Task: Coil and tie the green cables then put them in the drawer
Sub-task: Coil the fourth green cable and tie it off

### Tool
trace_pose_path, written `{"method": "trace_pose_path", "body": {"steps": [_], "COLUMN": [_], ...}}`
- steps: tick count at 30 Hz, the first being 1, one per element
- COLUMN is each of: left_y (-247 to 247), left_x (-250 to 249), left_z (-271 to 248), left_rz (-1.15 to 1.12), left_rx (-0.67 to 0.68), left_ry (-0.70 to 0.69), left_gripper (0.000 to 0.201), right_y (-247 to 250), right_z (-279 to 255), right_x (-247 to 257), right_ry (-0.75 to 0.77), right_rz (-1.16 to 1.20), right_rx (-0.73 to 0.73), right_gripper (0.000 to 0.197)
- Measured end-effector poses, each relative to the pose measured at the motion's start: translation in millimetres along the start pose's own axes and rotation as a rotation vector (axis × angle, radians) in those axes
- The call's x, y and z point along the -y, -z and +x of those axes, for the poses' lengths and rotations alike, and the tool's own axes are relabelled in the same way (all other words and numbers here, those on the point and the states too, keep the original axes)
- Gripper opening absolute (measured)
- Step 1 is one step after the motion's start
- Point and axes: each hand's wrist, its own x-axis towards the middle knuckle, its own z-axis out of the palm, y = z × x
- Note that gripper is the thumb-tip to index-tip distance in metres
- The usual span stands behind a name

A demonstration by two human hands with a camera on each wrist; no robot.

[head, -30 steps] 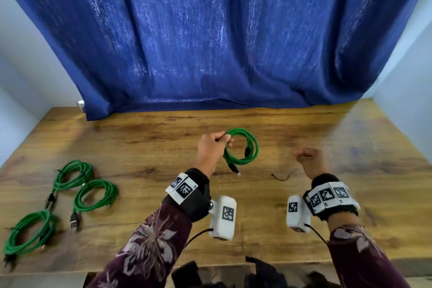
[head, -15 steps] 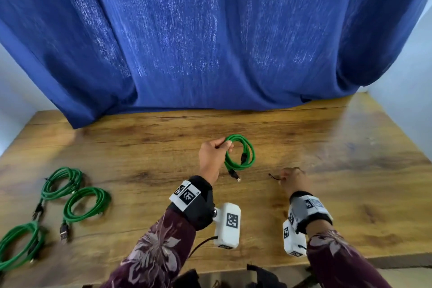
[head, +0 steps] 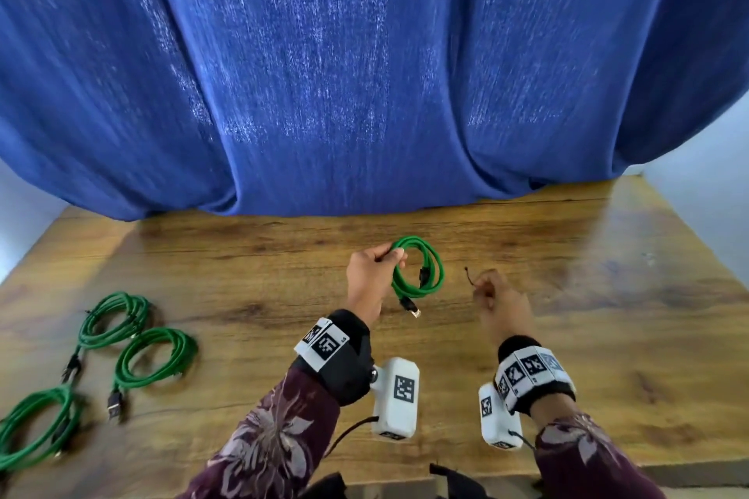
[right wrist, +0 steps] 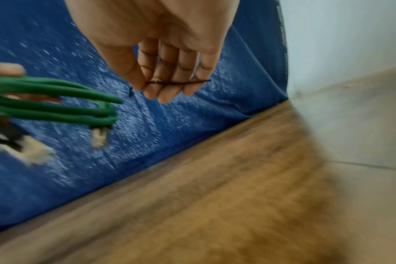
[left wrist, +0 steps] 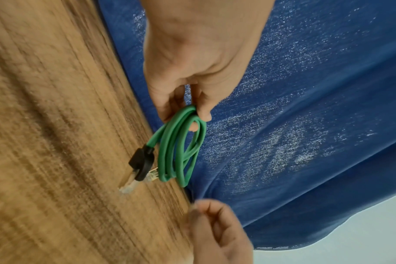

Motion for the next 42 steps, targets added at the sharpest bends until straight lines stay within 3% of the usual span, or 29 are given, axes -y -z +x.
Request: {"method": "trace_pose_path", "body": {"steps": [3,7,9,11,14,17,24,28,34,42], "left_y": [-2,1,1,3,6,9,24,37,45,47], "left_x": [-2,-9,-12,-15,-19,-22,-34,-43,-46,-49], "left_z": [-4,-12,-13,-15,-20,-25,-35,-39,-44,-48], "left_rz": [-0.034,-0.056,-0.046,-0.043,-0.052,-0.105,-0.315,-0.343,-0.395,-0.481], "left_rx": [-0.007,-0.021,-0.032,-0.038,-0.044,-0.04,-0.019,0.103,0.212,0.236], "left_ry": [-0.028,-0.114,-0.143,-0.136,-0.136,-0.122,-0.136,-0.124,-0.118,-0.092], "left_gripper": [0.023,0.014,0.027,0.03,0.013,0.023,0.041,0.027,0.022,0.021], "right_y": [3,5,7,9,11,13,15,17,21,20], "right_z": [-4,-4,-2,-1,3,6,5,2,-3,-6], "right_x": [28,57,66,75,87,101,124,136,150,152], "right_ry": [0.23,0.456,0.521,0.551,0.6,0.683,0.758,0.798,0.818,0.868], "right_rz": [0.064,0.009,-0.071,-0.103,-0.118,-0.133,-0.102,-0.063,-0.048,-0.073], "right_rx": [-0.109,-0.256,-0.308,-0.333,-0.366,-0.412,-0.521,-0.561,-0.553,-0.552], "right_gripper": [0.008,0.006,0.01,0.016,0.017,0.005,0.014,0.012,0.016,0.019]}}
